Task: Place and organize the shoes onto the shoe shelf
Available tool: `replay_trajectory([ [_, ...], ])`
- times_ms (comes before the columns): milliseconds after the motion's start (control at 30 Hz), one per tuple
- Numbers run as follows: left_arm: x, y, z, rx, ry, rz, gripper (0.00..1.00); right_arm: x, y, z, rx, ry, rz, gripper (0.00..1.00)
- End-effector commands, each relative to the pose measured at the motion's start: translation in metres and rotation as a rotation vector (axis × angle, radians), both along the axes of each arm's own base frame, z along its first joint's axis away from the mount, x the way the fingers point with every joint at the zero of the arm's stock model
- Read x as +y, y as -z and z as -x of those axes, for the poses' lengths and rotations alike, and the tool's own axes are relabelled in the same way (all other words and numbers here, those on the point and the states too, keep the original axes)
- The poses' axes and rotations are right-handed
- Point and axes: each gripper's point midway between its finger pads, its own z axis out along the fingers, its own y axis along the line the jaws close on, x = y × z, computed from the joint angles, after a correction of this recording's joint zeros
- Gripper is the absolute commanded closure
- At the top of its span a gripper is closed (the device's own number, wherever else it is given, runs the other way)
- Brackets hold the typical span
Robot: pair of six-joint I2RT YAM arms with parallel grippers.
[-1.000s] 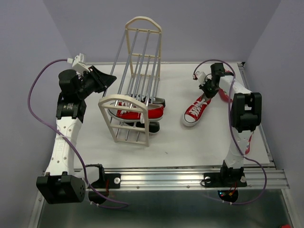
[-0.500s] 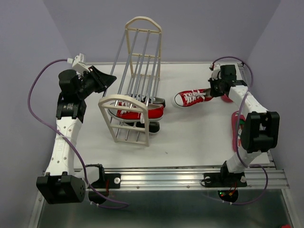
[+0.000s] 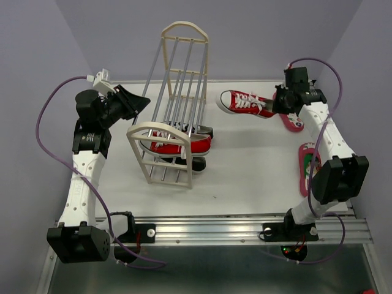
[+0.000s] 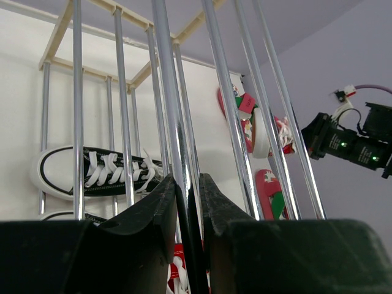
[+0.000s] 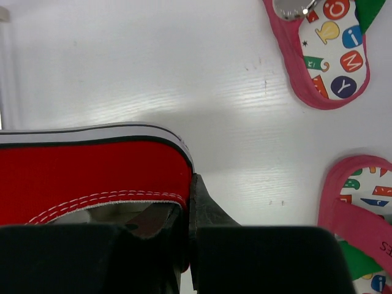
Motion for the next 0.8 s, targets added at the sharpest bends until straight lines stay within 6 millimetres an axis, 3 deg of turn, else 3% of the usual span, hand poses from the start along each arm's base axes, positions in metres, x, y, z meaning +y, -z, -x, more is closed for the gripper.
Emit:
replay_trajectory([
  [0, 0.011, 0.088, 0.002, 0.179, 0.02, -0.156, 1.0, 0.03, -0.076, -0.006, -0.146, 0.059, -0.082, 0.99],
  [167, 0.01, 0.088, 0.002, 0.182, 0.021, -0.15, 1.0, 0.073, -0.083, -0.008, -0.123, 0.007, -0.039, 0.99],
  [200, 0.009, 0.089, 0.002, 0.184, 0.023, -0.148, 1.0, 0.078, -0.092, -0.008, -0.13, 0.001, -0.037, 0.99],
  [300, 0.009, 0.088, 0.003, 0.181, 0.023, -0.142, 1.0, 0.088, -0.086, -0.011, -0.094, -0.004, -0.026, 0.99],
  [467, 0.01, 0.084, 0.002, 0.17, 0.014, -0.138, 1.0, 0.1, -0.099, -0.017, -0.121, 0.016, -0.045, 0.99],
  [567, 0.009, 0.084, 0.002, 0.167, 0.017, -0.136, 1.0, 0.106, -0.093, -0.016, -0.098, 0.022, -0.006, 0.99],
  [767, 0.009, 0.086, 0.002, 0.178, 0.009, -0.122, 1.0, 0.153, -0.089, -0.012, -0.086, -0.06, -0.039, 0.98],
])
